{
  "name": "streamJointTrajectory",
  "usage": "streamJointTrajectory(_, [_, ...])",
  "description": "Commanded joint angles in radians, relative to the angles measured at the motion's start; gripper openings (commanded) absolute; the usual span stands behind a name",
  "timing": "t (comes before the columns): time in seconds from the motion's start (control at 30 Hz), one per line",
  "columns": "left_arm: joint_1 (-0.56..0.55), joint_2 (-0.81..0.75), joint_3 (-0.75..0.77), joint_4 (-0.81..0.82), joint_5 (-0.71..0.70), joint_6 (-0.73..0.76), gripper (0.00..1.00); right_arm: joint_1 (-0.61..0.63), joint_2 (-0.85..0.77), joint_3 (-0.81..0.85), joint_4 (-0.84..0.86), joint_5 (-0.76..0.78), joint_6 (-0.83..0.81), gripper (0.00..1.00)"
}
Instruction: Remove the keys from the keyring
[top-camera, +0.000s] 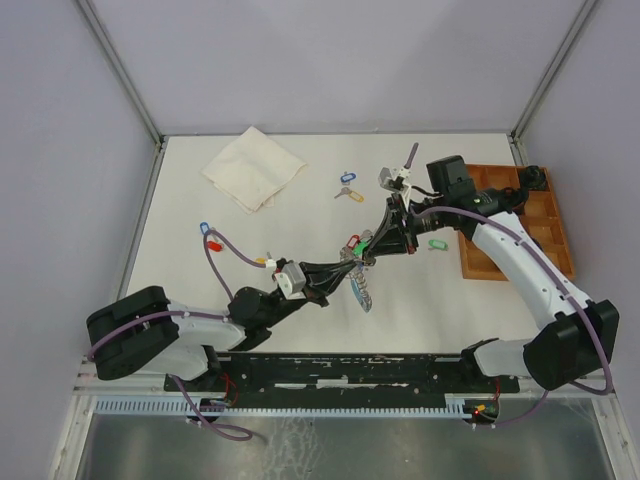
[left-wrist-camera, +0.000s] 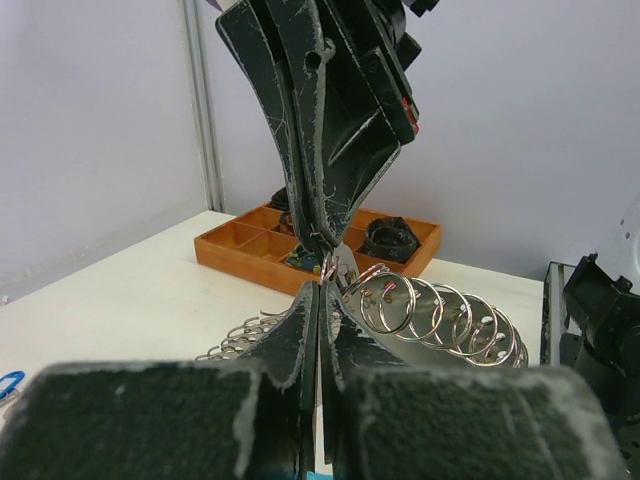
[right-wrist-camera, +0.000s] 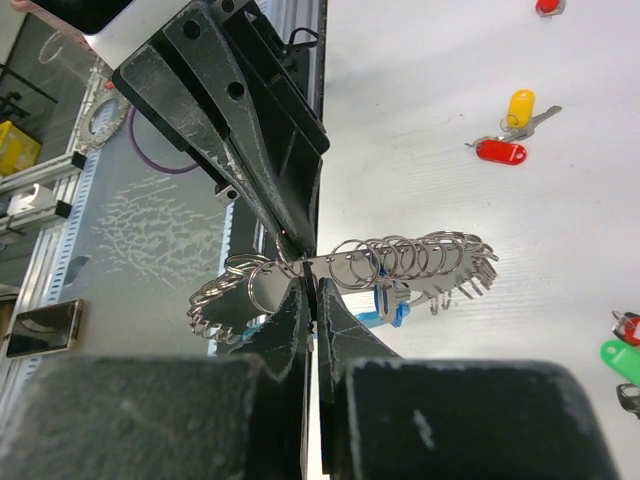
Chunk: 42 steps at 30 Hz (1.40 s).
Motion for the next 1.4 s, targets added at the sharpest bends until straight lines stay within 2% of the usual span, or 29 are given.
streamJointTrajectory(0.0, [-0.001,-0.021,0.046,0.221,-0.042,-0.027,0.03,-0.005,-0.057,0.057,0.021,0.057,-0.002,0.01])
streamJointTrajectory(0.5, [0.000,0.009,0.067,0.222,-0.150,-0.017,0.03,-0.003,-0.098,0.140,-0.081,0.150,-0.105,0.01])
streamJointTrajectory(1.37, [0.001,0.083,0.056,0.221,-0.219,-0.044,0.04,0.088,-0.092,0.199,-0.150,0.303,-0.196,0.01])
